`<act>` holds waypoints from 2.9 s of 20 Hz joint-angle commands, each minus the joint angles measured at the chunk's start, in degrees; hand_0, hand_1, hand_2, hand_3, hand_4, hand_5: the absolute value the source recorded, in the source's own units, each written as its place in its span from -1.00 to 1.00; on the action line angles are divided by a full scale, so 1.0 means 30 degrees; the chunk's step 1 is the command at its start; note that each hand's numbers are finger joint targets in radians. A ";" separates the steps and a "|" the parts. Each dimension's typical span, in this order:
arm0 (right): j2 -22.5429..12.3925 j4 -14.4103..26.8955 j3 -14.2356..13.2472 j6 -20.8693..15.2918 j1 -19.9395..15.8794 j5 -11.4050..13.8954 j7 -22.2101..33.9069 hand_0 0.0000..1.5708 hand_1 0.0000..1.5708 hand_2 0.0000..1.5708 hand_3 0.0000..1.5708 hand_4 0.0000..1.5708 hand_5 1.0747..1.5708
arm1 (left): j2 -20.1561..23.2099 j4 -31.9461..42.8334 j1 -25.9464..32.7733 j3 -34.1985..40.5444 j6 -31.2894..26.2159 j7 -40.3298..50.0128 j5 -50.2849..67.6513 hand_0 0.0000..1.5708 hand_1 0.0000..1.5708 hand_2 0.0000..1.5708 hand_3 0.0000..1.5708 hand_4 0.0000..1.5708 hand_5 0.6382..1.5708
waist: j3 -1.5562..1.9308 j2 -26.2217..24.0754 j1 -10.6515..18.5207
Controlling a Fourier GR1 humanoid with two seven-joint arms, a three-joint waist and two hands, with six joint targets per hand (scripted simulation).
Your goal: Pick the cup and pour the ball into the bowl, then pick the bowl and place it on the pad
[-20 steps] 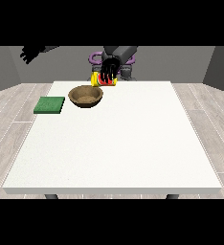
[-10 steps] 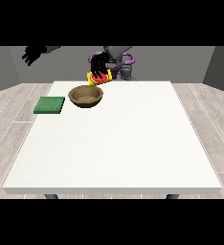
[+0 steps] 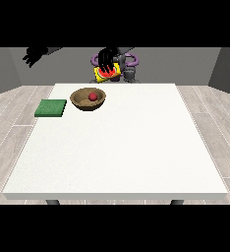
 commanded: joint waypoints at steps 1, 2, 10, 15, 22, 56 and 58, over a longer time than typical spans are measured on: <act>-0.0077 -0.0281 -0.0290 -0.0462 -0.0047 -0.0184 0.0289 -1.00 -1.00 -1.00 -0.94 -0.09 0.91 | 0.1045 -0.1648 0.0856 0.2954 0.2723 -0.1030 0.2495 0.02 0.02 1.00 0.99 0.49 0.98 | -0.0047 -0.0027 0.0904; -0.0128 -0.0026 -0.0592 -0.0615 0.0612 -0.0270 0.0421 -1.00 -1.00 -1.00 -0.82 -0.08 0.90 | 0.1625 -0.2494 0.1736 0.3936 0.3377 -0.2296 0.3960 0.33 0.33 1.00 0.83 0.62 0.99 | -0.0086 -0.0645 0.1450; 0.0607 -0.0339 -0.0085 -0.2052 0.0716 0.0691 0.0401 -1.00 -1.00 -1.00 -1.00 0.00 0.94 | 0.1780 -0.6666 0.2370 1.2656 0.3779 -0.5748 1.4585 -1.00 -1.00 -1.00 -1.00 0.46 0.99 | -0.0317 -0.0412 0.3506; 0.1753 0.0183 -0.0180 -0.3236 0.1129 0.1009 -0.0395 -1.00 -1.00 -1.00 -1.00 -0.01 0.96 | 0.3170 -0.8132 0.2730 1.6691 -0.0319 -0.8178 2.0782 -1.00 -1.00 -1.00 -1.00 0.34 0.99 | -0.0133 0.0902 0.4956; 0.3229 0.1081 -0.0080 -0.3681 0.1156 0.1233 -0.2794 -1.00 -1.00 -1.00 -1.00 -0.06 0.98 | 0.7223 -0.7746 0.2531 2.0132 -0.6316 -0.8827 2.5384 -1.00 -1.00 -1.00 -1.00 0.34 0.97 | 0.0007 0.2996 0.5652; 0.5453 0.7600 0.0974 -0.5891 -0.2416 0.2823 -0.8181 -1.00 -1.00 -1.00 -1.00 -0.37 0.94 | 1.1314 -0.9749 0.5471 2.2742 -0.9149 -0.8772 2.9284 -1.00 -1.00 -1.00 -1.00 0.30 0.94 | 0.0006 0.5501 0.5081; 0.4385 0.8590 0.0128 -0.7365 -0.1216 0.3060 -0.7136 0.12 0.12 -0.26 -1.00 -0.23 0.77 | 1.1373 -1.0140 0.5245 2.2832 -0.9369 -0.8420 2.9750 -1.00 -1.00 -1.00 -1.00 0.30 0.92 | 0.0010 0.6335 0.5596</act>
